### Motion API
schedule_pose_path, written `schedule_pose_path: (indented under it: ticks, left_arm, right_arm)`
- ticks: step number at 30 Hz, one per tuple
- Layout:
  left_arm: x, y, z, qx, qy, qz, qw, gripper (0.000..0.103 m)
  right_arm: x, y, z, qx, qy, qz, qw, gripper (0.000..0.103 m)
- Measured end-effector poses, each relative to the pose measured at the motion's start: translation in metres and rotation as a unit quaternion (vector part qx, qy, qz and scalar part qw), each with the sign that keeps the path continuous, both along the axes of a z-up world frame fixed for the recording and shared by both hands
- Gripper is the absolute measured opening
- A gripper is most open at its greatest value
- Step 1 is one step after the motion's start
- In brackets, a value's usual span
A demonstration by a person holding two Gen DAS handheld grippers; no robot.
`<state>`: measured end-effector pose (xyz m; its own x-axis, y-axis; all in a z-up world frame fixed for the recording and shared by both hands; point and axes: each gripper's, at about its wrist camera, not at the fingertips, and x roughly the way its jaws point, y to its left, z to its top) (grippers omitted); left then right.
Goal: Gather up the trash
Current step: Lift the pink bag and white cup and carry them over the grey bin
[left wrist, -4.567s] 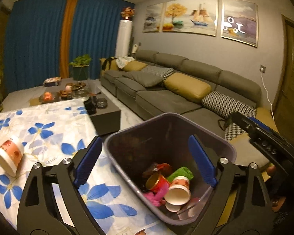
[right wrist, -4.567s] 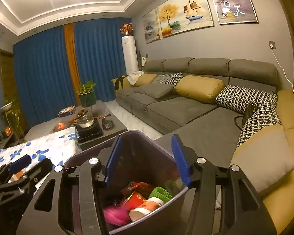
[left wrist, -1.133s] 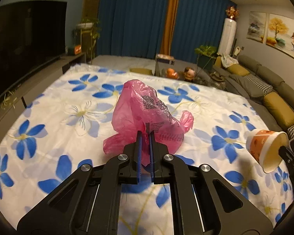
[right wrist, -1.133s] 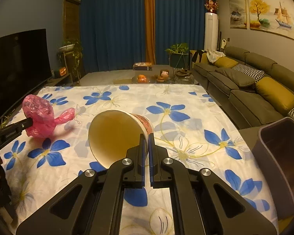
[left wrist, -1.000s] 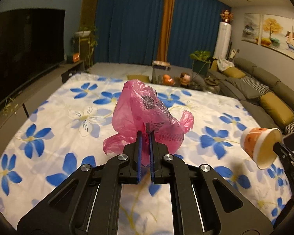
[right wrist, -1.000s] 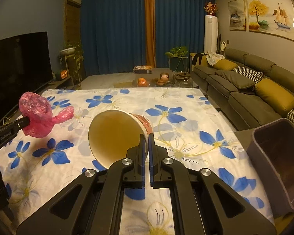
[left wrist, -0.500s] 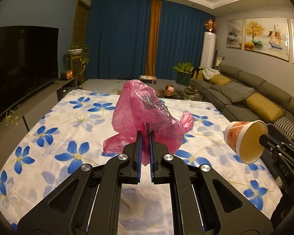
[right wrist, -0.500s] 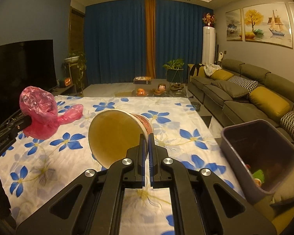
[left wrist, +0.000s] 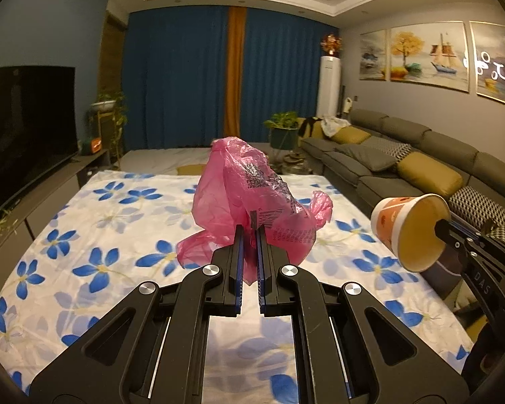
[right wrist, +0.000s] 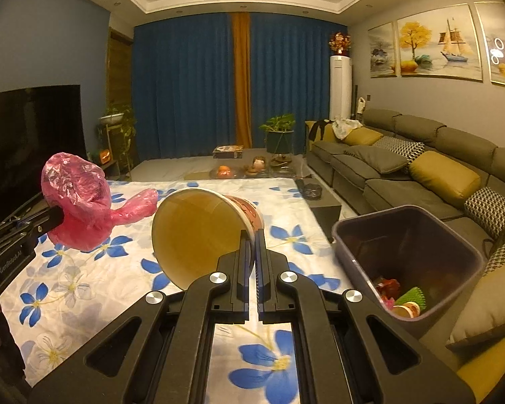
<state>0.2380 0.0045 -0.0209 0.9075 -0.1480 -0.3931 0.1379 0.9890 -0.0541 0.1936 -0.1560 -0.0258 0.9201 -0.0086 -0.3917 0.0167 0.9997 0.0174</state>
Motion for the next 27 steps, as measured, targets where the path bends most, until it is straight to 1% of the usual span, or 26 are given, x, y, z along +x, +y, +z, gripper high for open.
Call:
schedule_pose_path:
  ticks: [8, 13, 20, 27]
  left_arm:
    - [-0.001, -0.036, 0.006, 0.008, -0.007, -0.028, 0.9995, 0.006]
    - [0.003, -0.063, 0.008, 0.012, -0.009, -0.049, 0.9987, 0.006]
    - [0.011, -0.126, 0.014, 0.018, -0.020, -0.104, 0.9942, 0.006]
    - [0.027, -0.188, 0.009, 0.020, -0.019, -0.153, 0.9878, 0.006]
  right_arm:
    - [-0.008, -0.034, 0.002, 0.004, -0.008, -0.029, 1.000, 0.004]
    - [-0.011, -0.060, 0.001, 0.005, -0.012, -0.055, 0.998, 0.004]
    - [-0.014, -0.110, 0.004, 0.014, -0.023, -0.112, 0.993, 0.004]
    - [-0.015, -0.160, 0.004, 0.019, -0.025, -0.166, 0.986, 0.004]
